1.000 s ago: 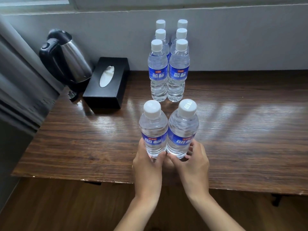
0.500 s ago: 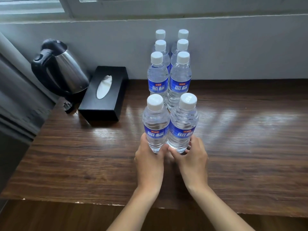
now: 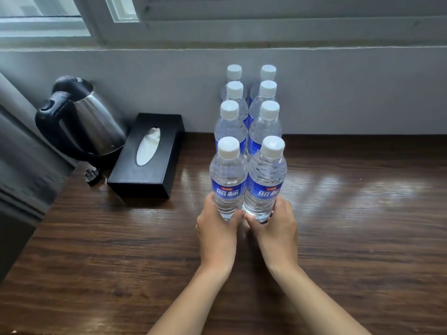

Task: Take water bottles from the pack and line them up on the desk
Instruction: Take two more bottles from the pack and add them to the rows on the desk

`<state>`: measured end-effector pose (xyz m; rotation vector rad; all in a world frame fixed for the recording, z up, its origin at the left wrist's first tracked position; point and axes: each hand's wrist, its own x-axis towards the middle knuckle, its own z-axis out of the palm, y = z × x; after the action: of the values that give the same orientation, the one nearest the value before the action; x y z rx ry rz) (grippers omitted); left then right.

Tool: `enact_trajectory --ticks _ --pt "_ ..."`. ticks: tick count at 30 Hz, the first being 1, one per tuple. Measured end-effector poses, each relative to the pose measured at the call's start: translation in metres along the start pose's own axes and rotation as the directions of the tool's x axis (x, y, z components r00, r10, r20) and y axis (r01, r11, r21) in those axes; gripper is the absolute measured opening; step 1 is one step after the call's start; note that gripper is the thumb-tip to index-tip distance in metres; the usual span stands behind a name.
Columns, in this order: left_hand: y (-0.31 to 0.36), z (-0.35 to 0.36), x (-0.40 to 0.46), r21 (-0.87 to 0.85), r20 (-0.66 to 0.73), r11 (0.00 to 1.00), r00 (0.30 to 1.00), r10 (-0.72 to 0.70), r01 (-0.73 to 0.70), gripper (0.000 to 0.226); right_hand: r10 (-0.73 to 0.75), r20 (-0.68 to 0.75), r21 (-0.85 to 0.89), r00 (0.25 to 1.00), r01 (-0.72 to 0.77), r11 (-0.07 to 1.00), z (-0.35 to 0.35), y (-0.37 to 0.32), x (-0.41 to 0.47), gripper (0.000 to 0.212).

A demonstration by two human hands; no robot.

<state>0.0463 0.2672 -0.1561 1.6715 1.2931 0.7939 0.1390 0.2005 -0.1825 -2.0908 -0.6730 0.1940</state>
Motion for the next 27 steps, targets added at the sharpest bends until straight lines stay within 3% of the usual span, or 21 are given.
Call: enact_trajectory --ticks 27 --pt "0.007 0.007 0.025 0.076 0.019 0.995 0.998 0.059 -0.06 0.042 -0.047 0.018 -0.08 0.999 0.049 0.996 0.005 -0.007 0.028 0.041"
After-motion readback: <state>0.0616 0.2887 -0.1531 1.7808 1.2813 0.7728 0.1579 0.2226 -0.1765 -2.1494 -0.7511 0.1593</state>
